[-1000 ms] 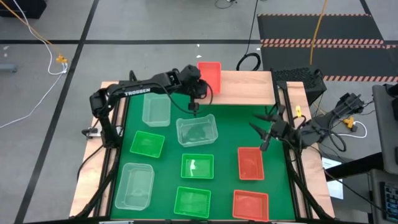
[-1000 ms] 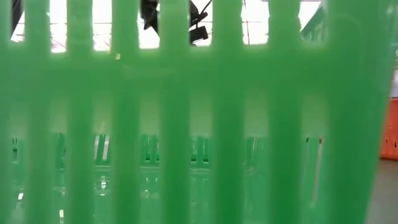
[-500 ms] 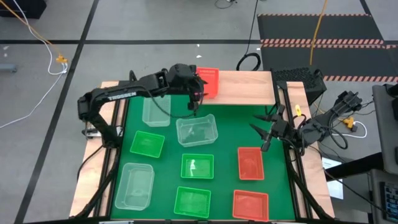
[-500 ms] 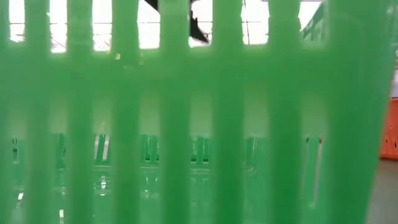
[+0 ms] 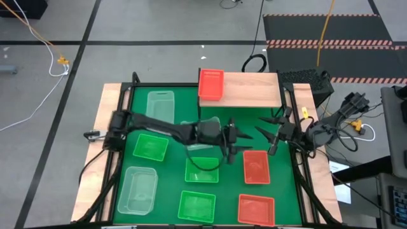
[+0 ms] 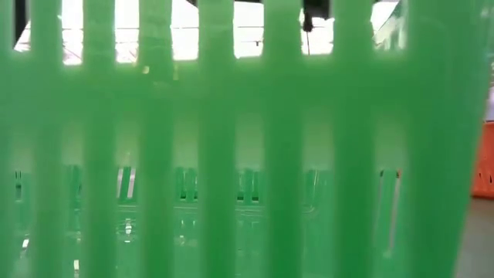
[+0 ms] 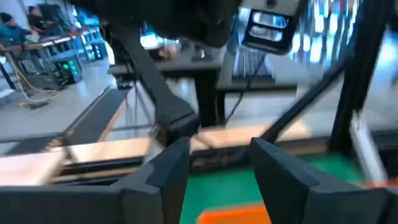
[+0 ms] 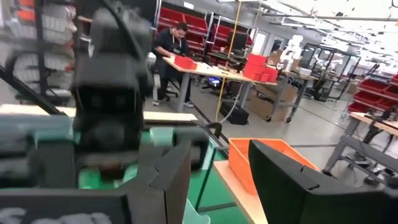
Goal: Stack baskets on shelf by color
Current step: Stack the top orange bin on the top of the orange bin
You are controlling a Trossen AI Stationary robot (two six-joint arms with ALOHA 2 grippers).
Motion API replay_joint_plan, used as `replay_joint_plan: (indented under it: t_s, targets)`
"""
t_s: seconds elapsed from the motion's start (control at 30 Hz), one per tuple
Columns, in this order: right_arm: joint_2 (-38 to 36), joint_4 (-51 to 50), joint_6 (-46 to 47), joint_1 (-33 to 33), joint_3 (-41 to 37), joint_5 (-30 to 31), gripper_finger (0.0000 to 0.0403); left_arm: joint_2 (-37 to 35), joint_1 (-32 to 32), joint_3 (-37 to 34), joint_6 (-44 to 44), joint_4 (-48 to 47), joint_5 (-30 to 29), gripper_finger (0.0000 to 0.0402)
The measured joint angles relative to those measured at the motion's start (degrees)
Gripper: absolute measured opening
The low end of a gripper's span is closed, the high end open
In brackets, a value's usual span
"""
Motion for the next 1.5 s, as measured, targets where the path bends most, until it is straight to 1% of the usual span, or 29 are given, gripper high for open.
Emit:
replay_joint_plan:
  t_s: [0.07, 0.13, 0.2, 0.3, 0.33, 0.4, 0.5, 0.6, 0.67, 0.77, 0.9, 1.23, 1.33, 1.43, 1.5]
  targets:
    - [0.0, 0.5, -0.5, 0.9, 0.0, 0.0, 0.0155, 3.3, -0.7, 0.5, -2.8, 1.6, -3.4, 0.0155]
    - [0.0, 1.3, -1.1, 1.5, 0.0, 0.0, 0.0155, 5.6, -1.0, 1.9, -5.1, -3.4, -8.5, 0.0144]
    - [0.0, 2.5, -2.5, 1.8, 0.0, 0.0, 0.0155, 8.0, -0.6, 4.6, -6.9, -8.3, -11.6, 0.0135]
    - [0.1, 5.1, -5.4, 1.9, 0.0, 0.0, 0.0155, 11.7, 0.2, 11.3, -8.6, -17.0, -11.6, 0.0128]
    - [0.1, 5.8, -6.4, 1.9, 0.0, 0.0, 0.0155, 13.4, 0.4, 14.5, -8.7, -19.7, -11.5, 0.0128]
    - [0.1, 6.9, -7.8, 1.9, 0.0, 0.0, 0.0155, 16.3, 0.8, 21.1, -8.8, -27.8, -11.1, 0.013]
    - [0.1, 6.8, -8.2, 1.9, 0.0, 0.1, 0.0155, 20.9, 1.0, 31.1, -8.7, -36.1, -9.3, 0.014]
    - [0.1, 6.8, -9.0, 1.9, 0.0, 0.1, 0.0155, 25.2, 1.0, 38.5, -8.6, -40.5, -7.2, 0.0155]
    - [0.1, 6.8, -9.4, 1.8, 0.0, 0.1, 0.0155, 27.4, 1.0, 41.4, -8.5, -43.8, -6.6, 0.0164]
    - [0.1, 6.4, -9.4, 1.9, 0.0, 0.2, 0.0155, 29.3, 1.1, 42.2, -8.5, -45.5, -6.5, 0.0173]
    - [0.1, 5.9, -9.4, 1.9, 0.0, 0.2, 0.0155, 30.2, 1.8, 42.2, -8.6, -46.5, -6.3, 0.0175]
    - [0.1, 5.9, -9.4, 1.9, 0.0, 0.2, 0.0155, 30.2, 2.2, 42.2, -7.3, -51.3, -0.6, 0.0175]
    - [0.1, 6.0, -8.9, 1.9, 0.0, 0.2, 0.0155, 30.2, 2.4, 42.2, -7.0, -51.4, -0.1, 0.0174]
    - [0.1, 6.0, -8.8, 1.9, 0.0, 0.2, 0.0155, 30.2, 2.4, 42.2, -6.0, -51.5, -0.1, 0.0155]
    - [0.1, 6.2, -8.9, 1.9, 0.0, 0.2, 0.0155, 30.2, 2.4, 42.2, -5.3, -51.5, 0.0, 0.0123]
